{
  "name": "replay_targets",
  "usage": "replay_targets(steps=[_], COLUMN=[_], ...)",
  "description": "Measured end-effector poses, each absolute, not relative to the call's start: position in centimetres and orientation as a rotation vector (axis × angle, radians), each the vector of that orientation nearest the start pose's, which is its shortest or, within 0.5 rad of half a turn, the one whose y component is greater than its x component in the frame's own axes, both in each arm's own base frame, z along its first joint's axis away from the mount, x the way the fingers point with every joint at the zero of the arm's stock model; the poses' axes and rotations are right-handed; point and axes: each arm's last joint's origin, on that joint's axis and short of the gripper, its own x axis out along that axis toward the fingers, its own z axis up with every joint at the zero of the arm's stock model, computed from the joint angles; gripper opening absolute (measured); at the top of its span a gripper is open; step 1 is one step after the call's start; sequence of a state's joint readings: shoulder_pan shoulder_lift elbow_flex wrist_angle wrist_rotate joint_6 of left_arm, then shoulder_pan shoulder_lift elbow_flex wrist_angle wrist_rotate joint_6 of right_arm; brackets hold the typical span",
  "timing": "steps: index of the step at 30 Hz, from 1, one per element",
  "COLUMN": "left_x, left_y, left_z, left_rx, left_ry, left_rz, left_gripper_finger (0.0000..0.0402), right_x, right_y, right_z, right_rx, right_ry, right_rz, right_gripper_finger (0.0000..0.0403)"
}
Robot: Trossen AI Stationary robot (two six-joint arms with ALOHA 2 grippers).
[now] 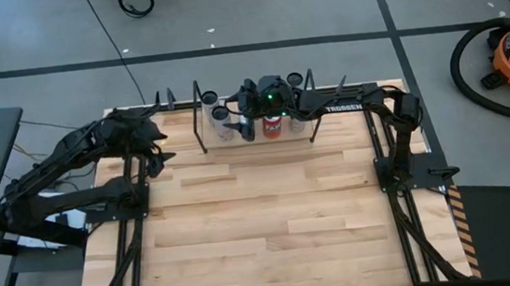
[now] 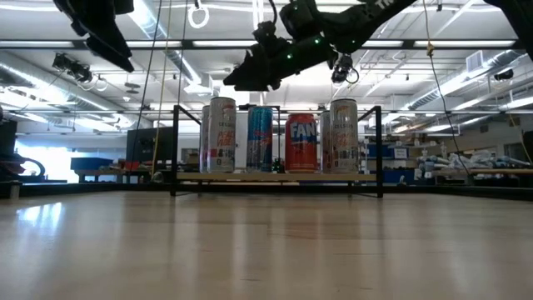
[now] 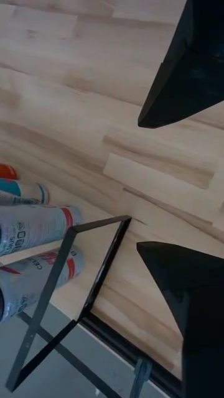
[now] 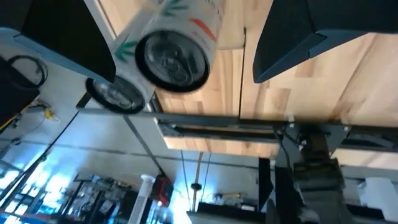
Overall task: Place canned beverage on shelf
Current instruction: Put the white pink soda can on the shelf aligned with the other white pink soda can
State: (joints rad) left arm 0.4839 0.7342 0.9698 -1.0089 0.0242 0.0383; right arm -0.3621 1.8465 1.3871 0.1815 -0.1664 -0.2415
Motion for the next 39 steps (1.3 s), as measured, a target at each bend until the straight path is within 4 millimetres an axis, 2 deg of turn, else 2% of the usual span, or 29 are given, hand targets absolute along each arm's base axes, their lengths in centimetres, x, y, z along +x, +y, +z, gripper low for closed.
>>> replay_targets(steps=[4, 11, 16, 27, 32, 39], left_x=[10.2, 10.4, 10.4, 10.5, 10.6, 10.6], left_y=[5.3, 5.3, 5.3, 5.4, 5.4, 5.4], left_z=[32.5, 32.8, 32.8, 32.9, 32.9, 32.9], left_rx=[-0.157, -0.153, -0.139, -0.102, -0.101, -0.101], left_ry=[0.732, 0.688, 0.691, 0.678, 0.676, 0.677], left_rz=[0.426, 0.427, 0.422, 0.412, 0.412, 0.412], left_gripper_finger=[0.0315, 0.0315, 0.0315, 0.0315, 0.0315, 0.0315], right_x=[40.5, 42.0, 42.1, 42.2, 42.2, 42.3], right_y=[-14.9, -15.2, -15.3, -15.5, -15.3, -15.2], right_z=[27.6, 24.6, 25.2, 24.4, 24.3, 24.4], right_rx=[-0.178, -0.180, -0.177, -0.113, -0.119, -0.107], right_ry=[0.265, 0.285, 0.279, 0.317, 0.320, 0.316], right_rz=[-0.181, -0.222, -0.254, -0.263, -0.283, -0.288], right_gripper_finger=[0.0389, 0.0389, 0.0389, 0.0386, 0.0368, 0.0321])
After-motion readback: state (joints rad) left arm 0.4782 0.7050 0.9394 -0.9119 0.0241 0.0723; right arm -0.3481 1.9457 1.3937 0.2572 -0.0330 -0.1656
